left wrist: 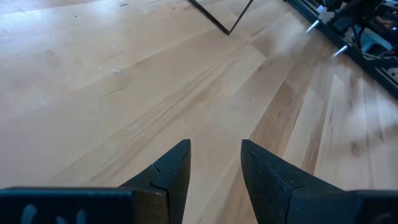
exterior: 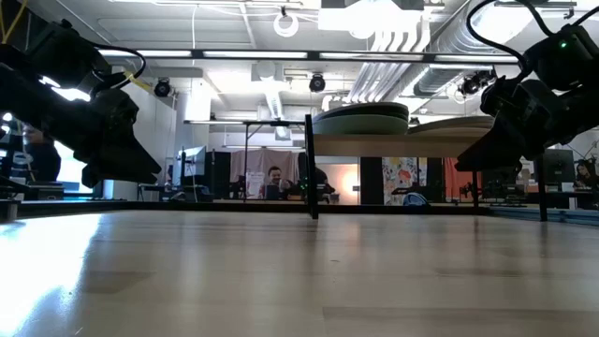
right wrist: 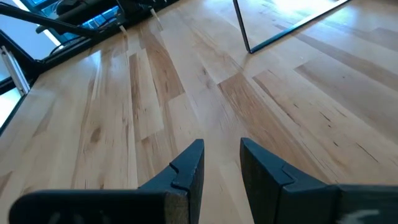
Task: Place and stack plates onto a shelf
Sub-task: Return to Home Position
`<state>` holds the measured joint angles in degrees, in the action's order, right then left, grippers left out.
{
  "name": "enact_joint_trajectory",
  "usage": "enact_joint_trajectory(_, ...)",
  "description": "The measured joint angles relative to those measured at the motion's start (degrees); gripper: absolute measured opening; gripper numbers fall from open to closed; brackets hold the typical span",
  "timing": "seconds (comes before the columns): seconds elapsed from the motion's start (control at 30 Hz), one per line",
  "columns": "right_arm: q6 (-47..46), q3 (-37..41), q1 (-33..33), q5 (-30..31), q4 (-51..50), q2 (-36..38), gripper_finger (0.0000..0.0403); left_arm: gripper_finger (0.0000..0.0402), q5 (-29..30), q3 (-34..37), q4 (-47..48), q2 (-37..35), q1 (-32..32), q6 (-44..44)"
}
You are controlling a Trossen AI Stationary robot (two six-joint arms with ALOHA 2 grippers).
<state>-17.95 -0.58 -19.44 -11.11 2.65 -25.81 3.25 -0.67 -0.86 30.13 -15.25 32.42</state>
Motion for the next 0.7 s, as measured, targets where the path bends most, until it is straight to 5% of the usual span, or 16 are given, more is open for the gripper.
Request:
enact_joint_trajectory(0.27, 0.0, 0.0, 0.0, 0.0, -0.2, 4.4, 0.0087, 0.0131, 0.0, 0.0, -0.1, -1.6, 0.0, -0.1)
enact_joint_trajectory(0.7, 0.0, 0.0, 0.0, 0.0, -0.2, 20.8, 0.0087, 0.0131, 0.0, 0.0, -0.1, -16.9, 1.4, -0.1)
